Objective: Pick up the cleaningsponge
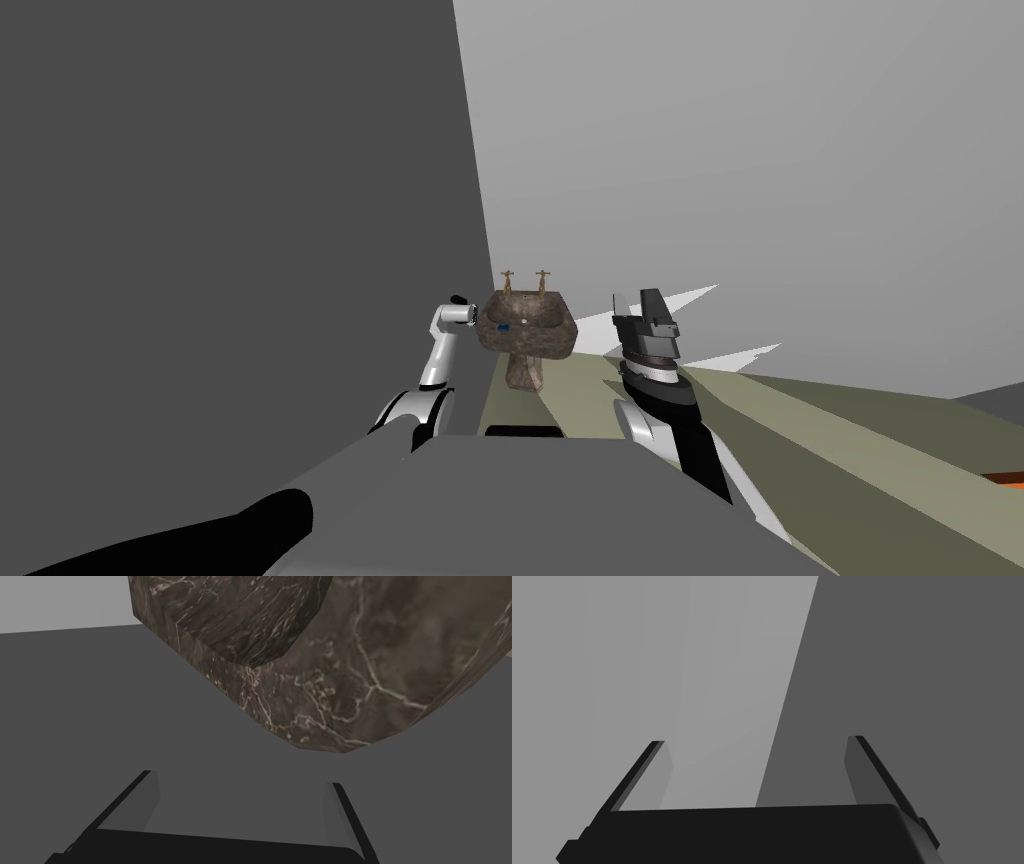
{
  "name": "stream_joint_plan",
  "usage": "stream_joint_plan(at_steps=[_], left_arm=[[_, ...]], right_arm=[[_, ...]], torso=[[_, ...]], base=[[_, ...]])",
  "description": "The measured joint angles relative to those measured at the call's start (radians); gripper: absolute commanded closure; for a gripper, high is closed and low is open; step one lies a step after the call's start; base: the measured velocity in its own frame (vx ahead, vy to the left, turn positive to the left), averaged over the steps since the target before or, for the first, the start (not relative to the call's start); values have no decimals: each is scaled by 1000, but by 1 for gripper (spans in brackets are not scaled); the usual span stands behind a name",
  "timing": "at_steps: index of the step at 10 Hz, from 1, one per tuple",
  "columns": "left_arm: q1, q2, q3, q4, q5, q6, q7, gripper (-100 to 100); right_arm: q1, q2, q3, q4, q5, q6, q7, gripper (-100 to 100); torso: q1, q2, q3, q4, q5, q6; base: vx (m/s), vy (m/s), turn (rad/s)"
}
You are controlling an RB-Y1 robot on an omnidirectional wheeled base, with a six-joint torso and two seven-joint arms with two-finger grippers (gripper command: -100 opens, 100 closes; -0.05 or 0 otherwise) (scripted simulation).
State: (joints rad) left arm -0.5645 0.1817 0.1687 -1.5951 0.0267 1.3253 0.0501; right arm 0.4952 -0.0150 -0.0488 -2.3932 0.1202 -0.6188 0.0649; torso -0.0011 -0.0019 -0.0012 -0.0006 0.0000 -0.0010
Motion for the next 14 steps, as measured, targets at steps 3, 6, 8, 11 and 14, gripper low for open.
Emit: stream_joint_plan(at_steps=[3, 6, 8, 11, 14], left_arm=[[-29, -3, 14, 29, -6, 74, -1, -100], [-63, -10, 30, 66, -16, 151, -2, -100], [-89, -15, 43, 92, -23, 205, -2, -100], [-124, -27, 63, 135, -33, 283, -5, -100], [-148, -41, 78, 161, -41, 355, -7, -100]], right_arm=[[0, 0, 0, 0, 0, 0, 0, 0], [0, 0, 0, 0, 0, 0, 0, 0], [0, 0, 0, 0, 0, 0, 0, 0], [0, 0, 0, 0, 0, 0, 0, 0], [0, 0, 0, 0, 0, 0, 0, 0]], torso=[[0, 0, 0, 0, 0, 0], [0, 0, 0, 0, 0, 0], [0, 0, 0, 0, 0, -1], [-1, -1, 0, 0, 0, 0], [0, -1, -1, 0, 0, -1]], base=[[12, -3, -54], [21, -8, -68], [25, -8, -70], [27, -8, -51], [36, -8, -52]])
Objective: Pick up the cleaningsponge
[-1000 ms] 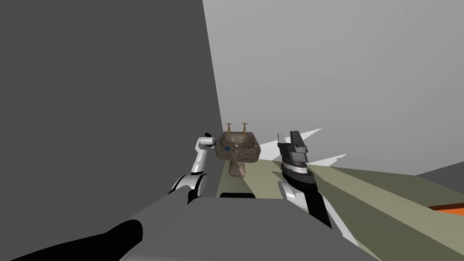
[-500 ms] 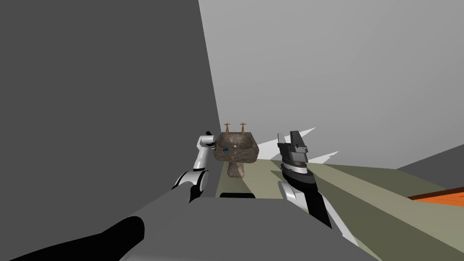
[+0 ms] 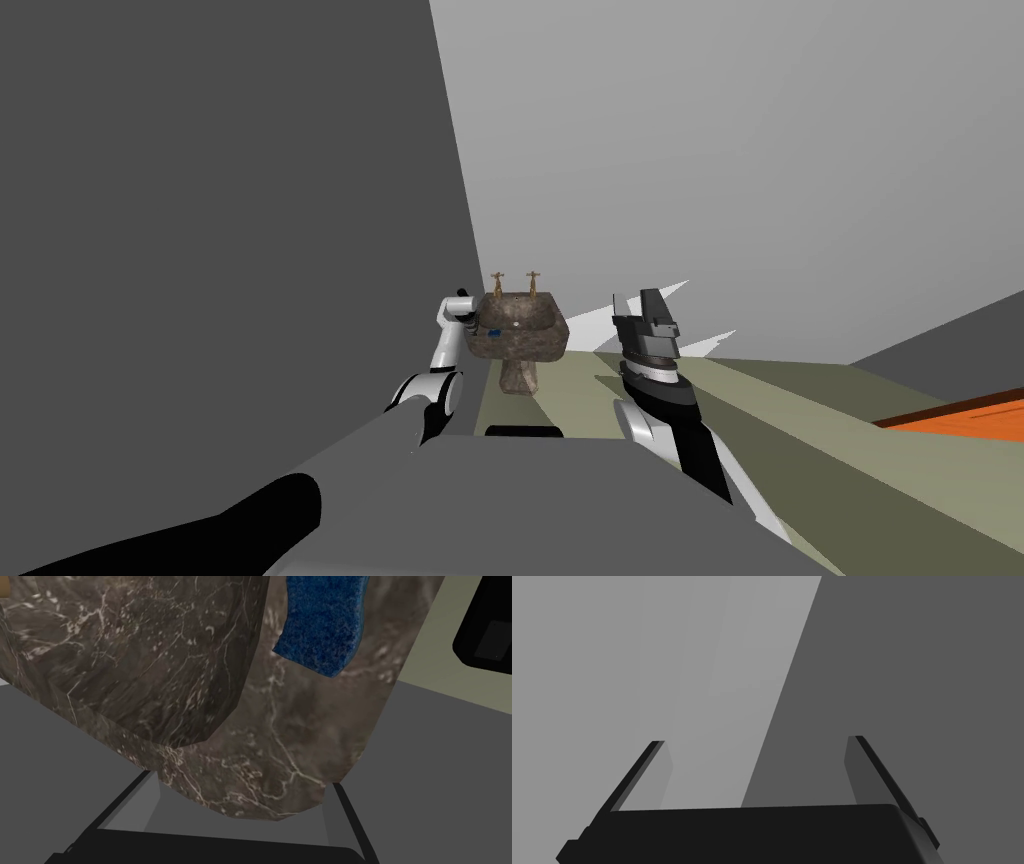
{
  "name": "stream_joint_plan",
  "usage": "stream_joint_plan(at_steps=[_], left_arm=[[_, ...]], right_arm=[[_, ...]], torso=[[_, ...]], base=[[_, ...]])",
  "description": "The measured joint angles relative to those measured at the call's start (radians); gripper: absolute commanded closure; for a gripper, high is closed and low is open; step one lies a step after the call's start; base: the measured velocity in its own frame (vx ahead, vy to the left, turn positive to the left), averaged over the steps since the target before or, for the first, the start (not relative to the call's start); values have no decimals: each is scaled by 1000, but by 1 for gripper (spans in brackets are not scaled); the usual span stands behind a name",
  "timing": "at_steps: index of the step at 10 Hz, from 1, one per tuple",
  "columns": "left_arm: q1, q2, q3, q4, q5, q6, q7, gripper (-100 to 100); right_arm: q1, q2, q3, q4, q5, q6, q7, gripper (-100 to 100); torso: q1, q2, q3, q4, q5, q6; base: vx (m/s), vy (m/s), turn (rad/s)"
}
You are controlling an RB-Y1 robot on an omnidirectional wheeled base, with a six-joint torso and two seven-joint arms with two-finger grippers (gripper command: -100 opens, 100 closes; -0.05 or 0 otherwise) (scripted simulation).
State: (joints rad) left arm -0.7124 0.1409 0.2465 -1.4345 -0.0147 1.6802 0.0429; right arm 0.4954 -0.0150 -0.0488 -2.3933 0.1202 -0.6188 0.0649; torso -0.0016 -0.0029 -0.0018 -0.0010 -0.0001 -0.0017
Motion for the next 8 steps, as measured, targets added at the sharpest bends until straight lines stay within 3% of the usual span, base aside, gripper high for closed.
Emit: stream_joint_plan(at_steps=[8], left_arm=[[-65, -74, 37, 70, -24, 195, -3, -100]], right_arm=[[0, 0, 0, 0, 0, 0, 0, 0]], torso=[[-1, -2, -1, 0, 0, 0]], base=[[45, -8, -43]])
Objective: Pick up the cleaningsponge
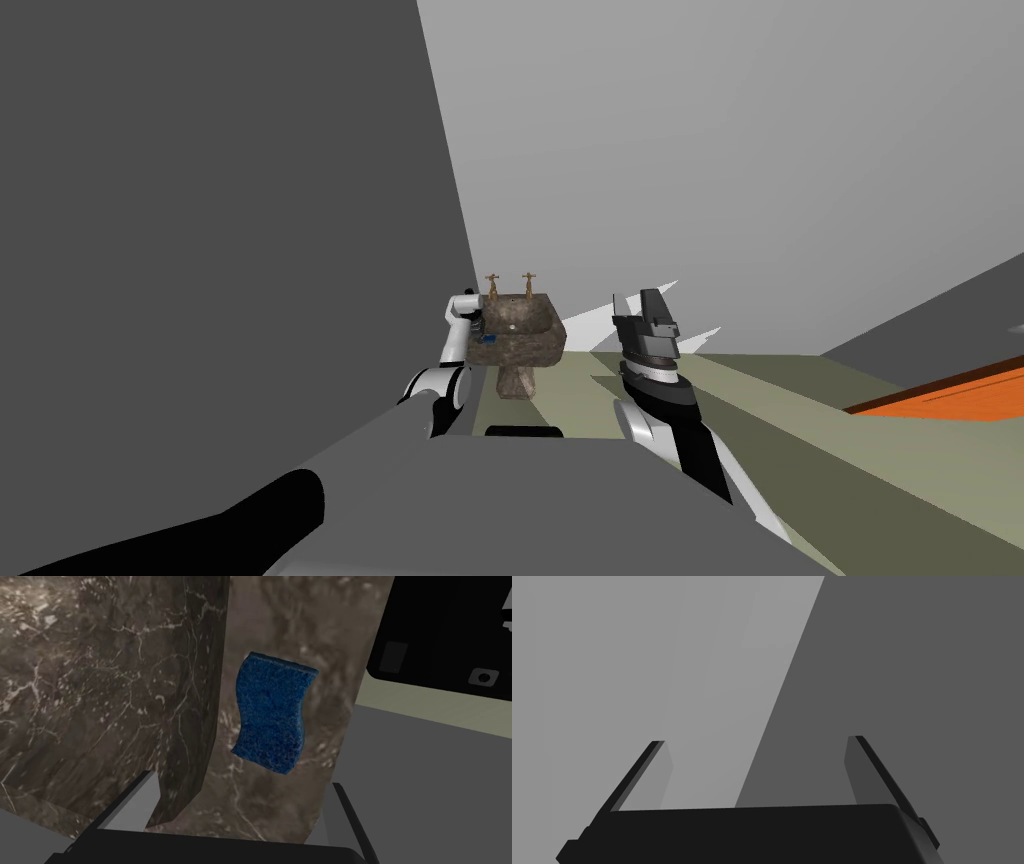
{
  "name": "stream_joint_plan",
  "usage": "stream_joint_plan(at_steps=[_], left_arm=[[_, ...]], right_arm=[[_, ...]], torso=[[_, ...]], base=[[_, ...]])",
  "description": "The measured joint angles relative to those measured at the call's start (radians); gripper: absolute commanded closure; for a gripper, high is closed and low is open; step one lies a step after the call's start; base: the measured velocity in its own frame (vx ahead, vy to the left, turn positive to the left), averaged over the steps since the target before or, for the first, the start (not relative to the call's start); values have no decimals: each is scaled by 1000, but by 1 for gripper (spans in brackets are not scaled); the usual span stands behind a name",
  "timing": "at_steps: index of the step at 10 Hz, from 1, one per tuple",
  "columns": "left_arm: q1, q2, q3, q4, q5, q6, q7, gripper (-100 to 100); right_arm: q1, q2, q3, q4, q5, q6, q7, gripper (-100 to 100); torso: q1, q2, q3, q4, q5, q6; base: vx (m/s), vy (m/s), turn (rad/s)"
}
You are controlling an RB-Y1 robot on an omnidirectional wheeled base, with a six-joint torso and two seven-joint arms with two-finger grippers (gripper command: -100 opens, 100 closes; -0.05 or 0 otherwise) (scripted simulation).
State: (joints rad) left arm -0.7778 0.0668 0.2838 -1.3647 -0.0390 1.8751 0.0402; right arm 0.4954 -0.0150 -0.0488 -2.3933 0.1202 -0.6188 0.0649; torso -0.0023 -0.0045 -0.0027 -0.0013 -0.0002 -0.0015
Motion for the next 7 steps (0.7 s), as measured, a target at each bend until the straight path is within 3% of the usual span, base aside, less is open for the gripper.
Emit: stream_joint_plan(at_steps=[5, 6, 7], left_arm=[[-14, -60, 11, 21, -8, 113, -1, -100], [-14, -61, 11, 22, -8, 116, 0, 0], [-14, -61, 11, 22, -8, 116, -1, -100]], right_arm=[[0, 0, 0, 0, 0, 0, 0, 0], [0, 0, 0, 0, 0, 0, 0, 0], [0, 0, 0, 0, 0, 0, 0, 0]], torso=[[1, 2, 1, 0, 0, 0], [2, 3, 2, 1, 0, -1], [2, 4, 2, 1, 0, -1]], base=[[45, -2, -18], [0, 0, 0], [0, 0, 0]])
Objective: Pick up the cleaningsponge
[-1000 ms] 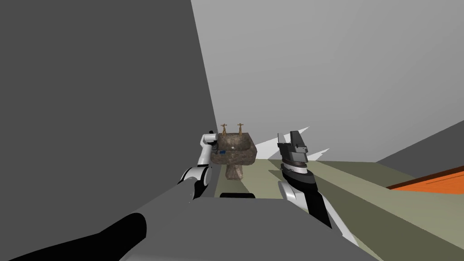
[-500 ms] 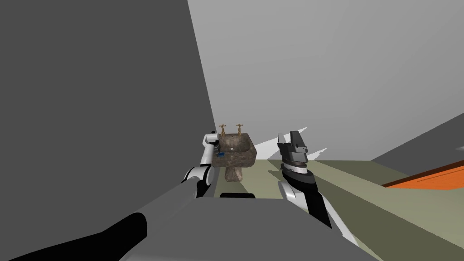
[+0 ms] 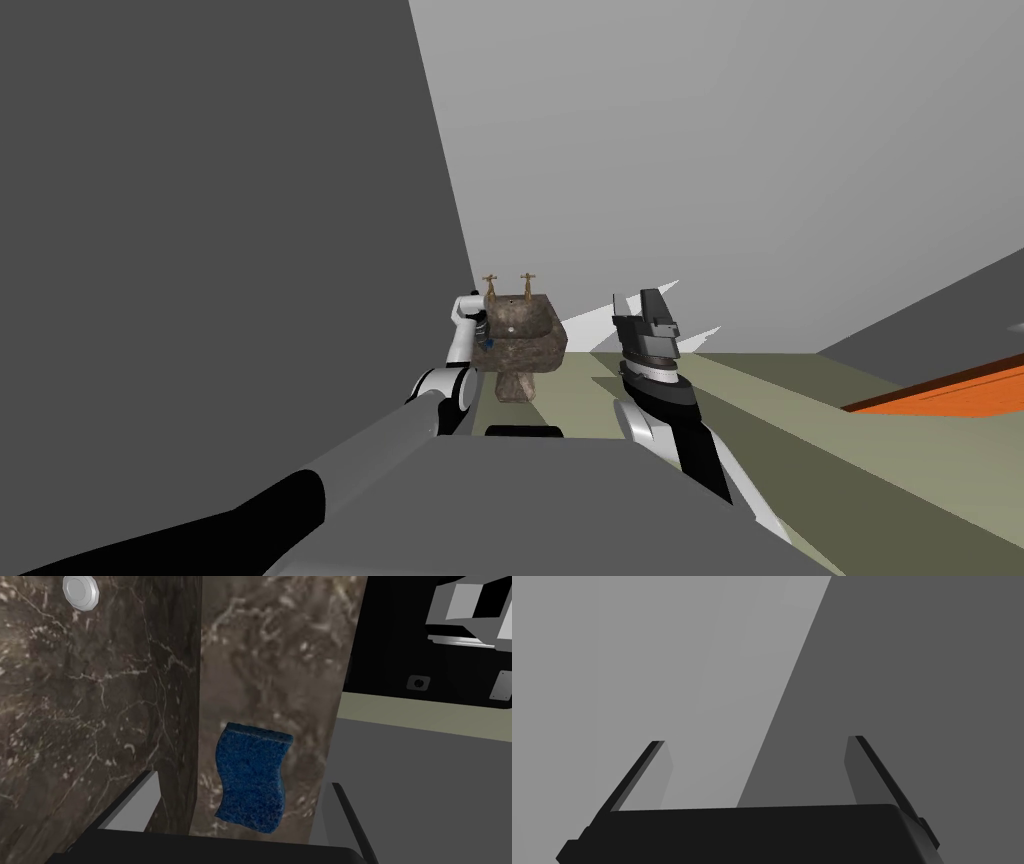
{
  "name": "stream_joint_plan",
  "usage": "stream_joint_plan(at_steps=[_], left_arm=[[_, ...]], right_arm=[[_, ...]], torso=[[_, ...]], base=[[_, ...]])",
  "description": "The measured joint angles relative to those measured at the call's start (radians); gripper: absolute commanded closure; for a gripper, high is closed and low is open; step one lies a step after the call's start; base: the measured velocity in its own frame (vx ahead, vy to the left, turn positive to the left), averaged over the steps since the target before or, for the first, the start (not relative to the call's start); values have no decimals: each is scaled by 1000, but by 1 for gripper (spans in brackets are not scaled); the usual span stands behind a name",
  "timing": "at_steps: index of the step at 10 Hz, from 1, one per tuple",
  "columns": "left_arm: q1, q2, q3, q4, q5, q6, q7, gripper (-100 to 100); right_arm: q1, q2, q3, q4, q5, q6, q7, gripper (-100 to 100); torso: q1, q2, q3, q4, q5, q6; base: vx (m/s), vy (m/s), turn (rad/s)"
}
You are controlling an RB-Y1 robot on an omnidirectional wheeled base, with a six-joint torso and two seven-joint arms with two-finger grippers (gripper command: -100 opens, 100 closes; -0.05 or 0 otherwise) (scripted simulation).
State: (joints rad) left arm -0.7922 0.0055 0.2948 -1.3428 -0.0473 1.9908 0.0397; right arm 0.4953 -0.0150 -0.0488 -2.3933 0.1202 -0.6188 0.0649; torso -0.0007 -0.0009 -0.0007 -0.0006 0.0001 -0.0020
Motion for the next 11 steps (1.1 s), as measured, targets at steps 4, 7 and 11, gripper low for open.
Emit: stream_joint_plan(at_steps=[4, 7, 11], left_arm=[[30, -4, -8, 33, 4, -62, -2, -100], [31, -4, -8, 33, 4, -64, -1, 100], [31, -4, -8, 33, 4, -64, -1, 100]], right_arm=[[0, 0, 0, 0, 0, 0, 0, 0], [0, 0, 0, 0, 0, 0, 0, 0], [0, 0, 0, 0, 0, 0, 0, 0]], torso=[[0, 1, 0, 0, 0, 0], [0, 0, 0, 0, 0, 1], [0, 0, 0, 0, 0, 0]], base=[[0, 0, 0], [0, 0, 0], [0, 0, 0]])
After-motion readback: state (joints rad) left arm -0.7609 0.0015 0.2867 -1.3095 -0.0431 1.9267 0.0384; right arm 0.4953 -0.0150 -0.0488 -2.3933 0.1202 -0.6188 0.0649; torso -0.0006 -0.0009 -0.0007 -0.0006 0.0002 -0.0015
